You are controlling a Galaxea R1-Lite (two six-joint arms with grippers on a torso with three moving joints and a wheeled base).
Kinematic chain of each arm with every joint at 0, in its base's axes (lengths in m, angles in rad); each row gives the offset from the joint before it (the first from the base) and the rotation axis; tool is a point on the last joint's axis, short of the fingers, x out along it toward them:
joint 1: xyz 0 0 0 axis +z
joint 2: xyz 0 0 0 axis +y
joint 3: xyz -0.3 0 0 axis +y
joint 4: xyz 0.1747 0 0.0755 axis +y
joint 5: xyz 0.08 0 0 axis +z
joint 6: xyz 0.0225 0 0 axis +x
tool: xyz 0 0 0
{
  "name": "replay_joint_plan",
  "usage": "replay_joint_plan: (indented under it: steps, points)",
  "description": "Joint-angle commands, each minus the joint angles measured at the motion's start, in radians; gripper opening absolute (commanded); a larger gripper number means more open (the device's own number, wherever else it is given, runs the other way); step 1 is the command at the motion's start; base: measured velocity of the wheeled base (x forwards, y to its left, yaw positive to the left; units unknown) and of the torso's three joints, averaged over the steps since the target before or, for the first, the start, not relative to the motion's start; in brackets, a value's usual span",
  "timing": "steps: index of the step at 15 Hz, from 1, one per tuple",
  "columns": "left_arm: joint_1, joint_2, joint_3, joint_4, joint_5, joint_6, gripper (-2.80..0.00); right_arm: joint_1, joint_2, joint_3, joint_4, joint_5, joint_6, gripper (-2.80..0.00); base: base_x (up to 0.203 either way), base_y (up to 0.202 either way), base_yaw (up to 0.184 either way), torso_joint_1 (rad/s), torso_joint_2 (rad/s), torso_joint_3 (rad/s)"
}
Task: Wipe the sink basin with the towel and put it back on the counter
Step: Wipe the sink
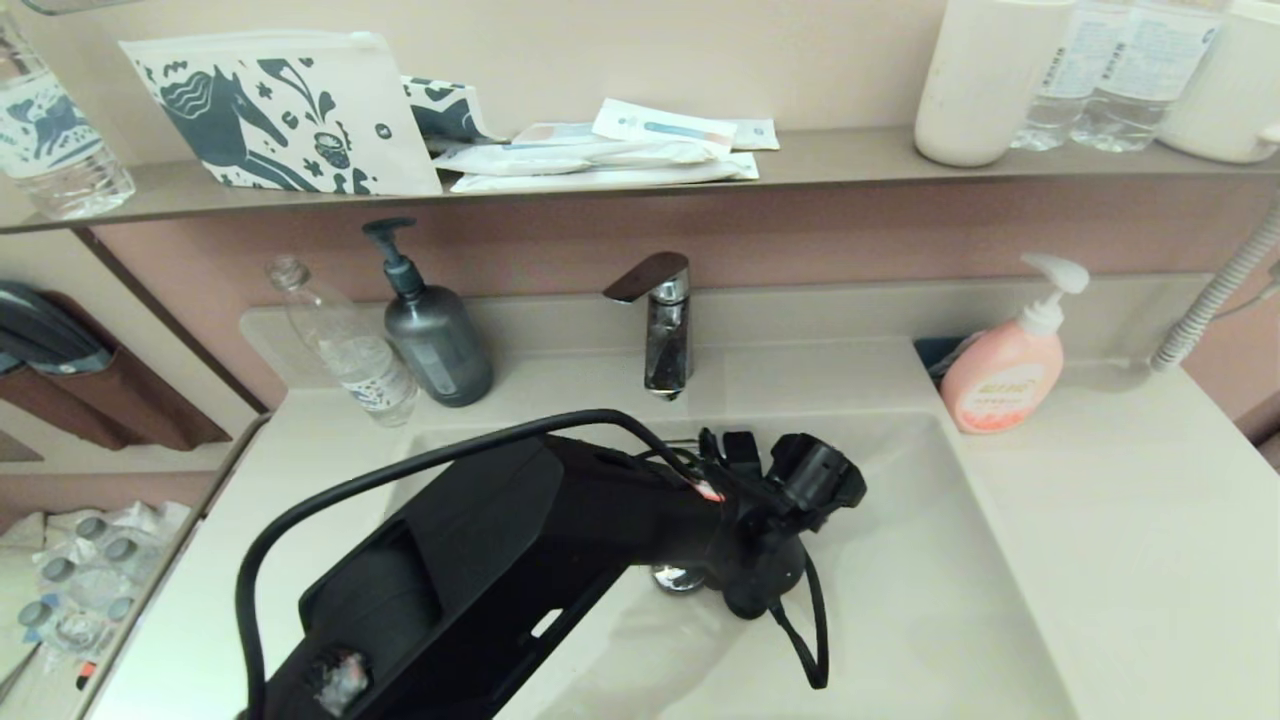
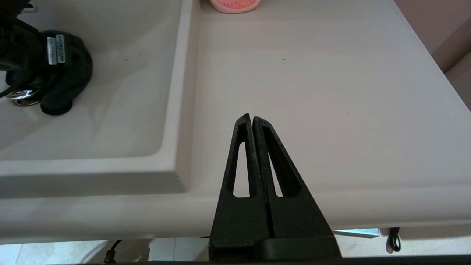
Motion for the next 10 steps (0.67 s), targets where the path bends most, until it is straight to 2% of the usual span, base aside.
replay_joint_plan:
  steps: [1,4,10]
  points:
    - [0.029,-0.025,0.047,-0.001,0.004,-0.005,-2.80,0.000,0.001,0.000,0.000,0.000,-0.001,-2.80,0.000,0.000,0.000,0.000,0.00,0.000]
    - [0.066,-0.069,0.174,-0.066,0.003,0.005,-2.80,-0.001,0.001,-0.001,0.000,0.000,0.001,-2.80,0.000,0.000,0.000,0.000,0.00,0.000]
    - [0.121,-0.161,0.553,-0.345,0.000,0.058,-2.80,0.000,0.001,0.001,0.000,0.000,-0.001,-2.80,0.000,0.000,0.000,0.000,0.00,0.000]
